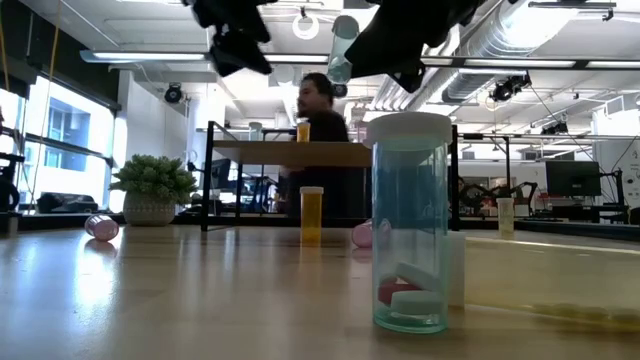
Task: Pick and place medicine bottles onto shelf by color
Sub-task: Put the right blue pill bottle on the shelf aligned with the blue pill bottle
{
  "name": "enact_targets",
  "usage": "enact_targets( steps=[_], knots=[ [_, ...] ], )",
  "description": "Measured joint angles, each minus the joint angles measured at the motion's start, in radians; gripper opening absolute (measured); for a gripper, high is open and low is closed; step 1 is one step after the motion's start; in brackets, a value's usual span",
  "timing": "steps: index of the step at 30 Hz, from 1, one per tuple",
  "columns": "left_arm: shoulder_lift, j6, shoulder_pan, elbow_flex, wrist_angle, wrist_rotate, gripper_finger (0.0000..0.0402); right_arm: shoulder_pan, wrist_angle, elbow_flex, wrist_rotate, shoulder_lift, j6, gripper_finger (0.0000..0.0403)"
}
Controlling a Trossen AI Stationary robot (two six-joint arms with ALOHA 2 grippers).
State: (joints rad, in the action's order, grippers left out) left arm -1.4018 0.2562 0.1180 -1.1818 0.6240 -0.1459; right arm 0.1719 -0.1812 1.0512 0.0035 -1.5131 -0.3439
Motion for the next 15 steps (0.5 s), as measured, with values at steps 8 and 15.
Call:
enact_targets(
  steps=[8,15],
  knots=[
    [-0.147,-0.161,-0.013,-0.171,-0.004,0.004,0.0213,0.001,-0.013,0.0,-0.043,0.0,-0.025,0.008],
    [-0.207,-0.226,-0.038,-0.254,0.005,0.001,0.0213,-0.001,-0.041,-0.001,-0.046,0.0,-0.026,0.008]
  ],
)
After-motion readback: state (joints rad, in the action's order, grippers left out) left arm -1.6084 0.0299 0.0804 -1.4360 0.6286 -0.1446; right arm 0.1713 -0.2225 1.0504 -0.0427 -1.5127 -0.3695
